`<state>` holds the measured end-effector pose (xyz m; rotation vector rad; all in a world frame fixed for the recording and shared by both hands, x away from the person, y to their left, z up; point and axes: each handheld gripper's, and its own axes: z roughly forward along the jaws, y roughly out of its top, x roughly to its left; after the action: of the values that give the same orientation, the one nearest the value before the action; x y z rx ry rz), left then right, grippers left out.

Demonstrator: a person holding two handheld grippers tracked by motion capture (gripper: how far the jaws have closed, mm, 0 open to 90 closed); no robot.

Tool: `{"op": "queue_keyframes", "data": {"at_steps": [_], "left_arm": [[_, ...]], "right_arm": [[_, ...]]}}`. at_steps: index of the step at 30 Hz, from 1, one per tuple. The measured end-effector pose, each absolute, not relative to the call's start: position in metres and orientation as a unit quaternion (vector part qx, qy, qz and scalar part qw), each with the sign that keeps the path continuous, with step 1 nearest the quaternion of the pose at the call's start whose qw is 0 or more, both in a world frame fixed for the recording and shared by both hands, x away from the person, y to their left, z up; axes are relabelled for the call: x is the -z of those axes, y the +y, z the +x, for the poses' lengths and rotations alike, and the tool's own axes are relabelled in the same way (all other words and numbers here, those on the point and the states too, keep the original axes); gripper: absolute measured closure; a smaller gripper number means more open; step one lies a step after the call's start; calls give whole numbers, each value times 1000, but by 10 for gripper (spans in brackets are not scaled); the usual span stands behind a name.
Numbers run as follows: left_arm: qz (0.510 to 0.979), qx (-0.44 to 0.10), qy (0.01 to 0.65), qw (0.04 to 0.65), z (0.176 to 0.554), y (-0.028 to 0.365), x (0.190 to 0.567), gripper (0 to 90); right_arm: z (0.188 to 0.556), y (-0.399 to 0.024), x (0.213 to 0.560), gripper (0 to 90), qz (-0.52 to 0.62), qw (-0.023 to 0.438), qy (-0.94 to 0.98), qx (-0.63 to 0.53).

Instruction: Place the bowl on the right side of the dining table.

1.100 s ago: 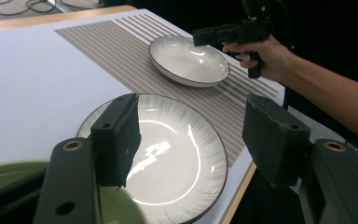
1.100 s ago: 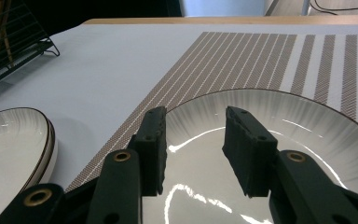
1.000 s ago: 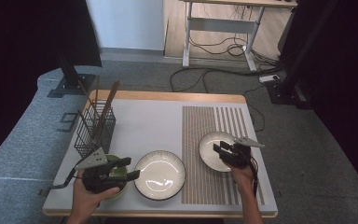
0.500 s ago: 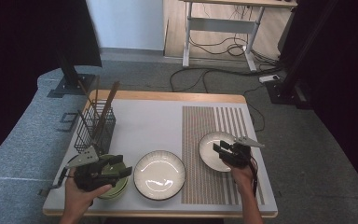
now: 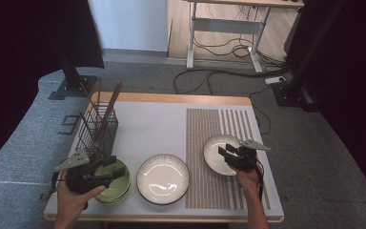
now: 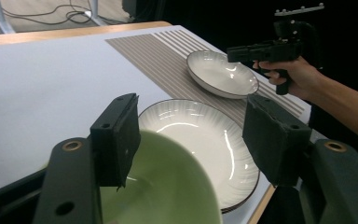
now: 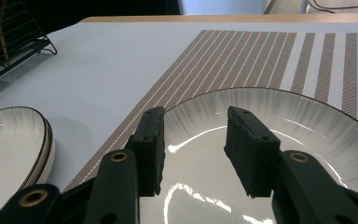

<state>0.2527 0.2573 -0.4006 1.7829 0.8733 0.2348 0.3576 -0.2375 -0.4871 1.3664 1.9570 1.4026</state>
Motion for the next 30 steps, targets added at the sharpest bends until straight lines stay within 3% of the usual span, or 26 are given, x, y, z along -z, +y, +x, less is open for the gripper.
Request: {"op": "queue_keyframes", "data": {"at_steps": [30], "left_arm": [[738, -119, 401, 530, 256, 289, 407, 360]], "right_arm": [[359, -234, 489, 548, 479, 181, 706, -490]]}}
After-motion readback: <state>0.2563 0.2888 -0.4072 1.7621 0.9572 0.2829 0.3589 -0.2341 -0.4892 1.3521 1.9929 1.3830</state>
